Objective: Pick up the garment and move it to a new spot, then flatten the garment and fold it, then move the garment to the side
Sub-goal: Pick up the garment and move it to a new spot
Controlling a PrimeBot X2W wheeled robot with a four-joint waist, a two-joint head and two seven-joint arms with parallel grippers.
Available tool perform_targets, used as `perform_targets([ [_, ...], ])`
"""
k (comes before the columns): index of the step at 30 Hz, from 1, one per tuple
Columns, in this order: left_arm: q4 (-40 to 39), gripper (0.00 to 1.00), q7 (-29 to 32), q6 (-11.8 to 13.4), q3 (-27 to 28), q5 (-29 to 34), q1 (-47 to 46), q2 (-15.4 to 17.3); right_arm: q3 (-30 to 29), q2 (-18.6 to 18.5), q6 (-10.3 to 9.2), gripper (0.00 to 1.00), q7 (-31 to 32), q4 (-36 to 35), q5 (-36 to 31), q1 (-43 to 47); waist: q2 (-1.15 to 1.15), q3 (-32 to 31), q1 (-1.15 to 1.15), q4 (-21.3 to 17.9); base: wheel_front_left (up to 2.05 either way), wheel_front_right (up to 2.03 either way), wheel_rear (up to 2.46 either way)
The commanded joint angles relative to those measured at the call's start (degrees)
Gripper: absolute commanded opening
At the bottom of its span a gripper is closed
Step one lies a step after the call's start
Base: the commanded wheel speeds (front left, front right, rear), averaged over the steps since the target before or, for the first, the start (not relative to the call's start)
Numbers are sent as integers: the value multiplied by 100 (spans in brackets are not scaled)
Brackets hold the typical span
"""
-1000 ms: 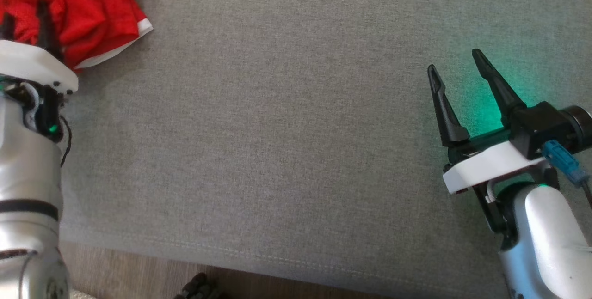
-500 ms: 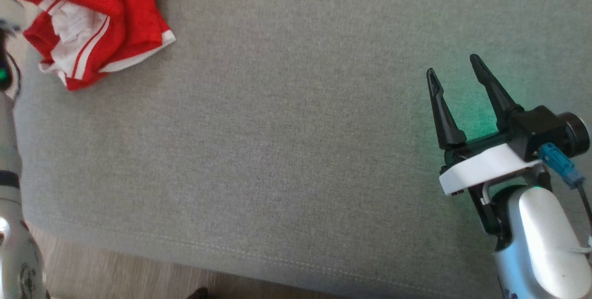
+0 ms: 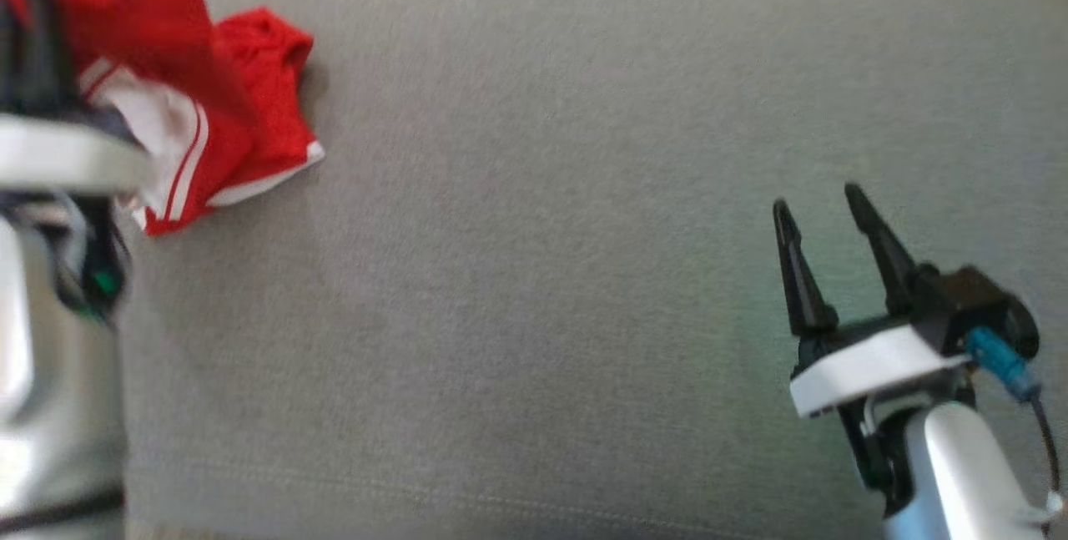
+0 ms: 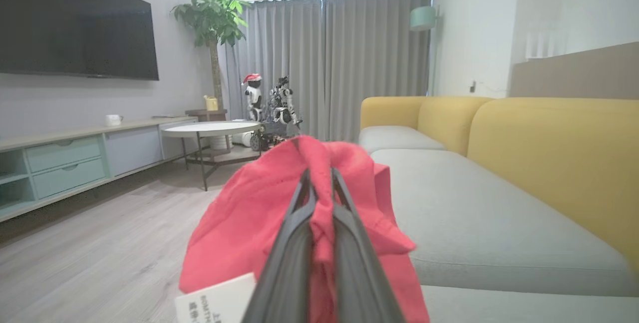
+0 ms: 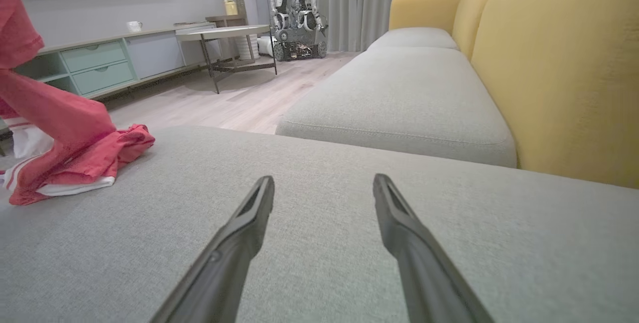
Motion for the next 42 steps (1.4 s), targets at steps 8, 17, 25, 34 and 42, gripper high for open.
perform_targets([
  [8, -1992, 0, 682, 250, -225, 67, 1655, -244, 91, 79, -4, 100, -138, -232, 305, 343, 0, -702, 0, -652, 0, 0, 0],
  [17, -2486, 0, 1314, 21, -1579, 196, 1685, -768, 89, 80, -4, 100, -135, -399, 405, 266, 0, -401, 0, -1496, 0, 0, 0],
  [25, -1767, 0, 1378, -113, -2887, 135, 789, -1107, 140, 80, -4, 100, -290, -337, 596, 123, 0, 59, 0, -2407, 0, 0, 0],
  [34, -1085, 0, 1313, -122, -3798, -137, -186, -1200, 219, 80, -4, 100, -620, -123, 901, -81, 0, 722, 0, -3216, 0, 0, 0],
  [42, -70, 0, 1494, -122, -4180, -346, -347, -1204, 358, 81, -4, 100, -901, 166, 1134, -212, 0, 1054, 0, -3387, 0, 0, 0],
])
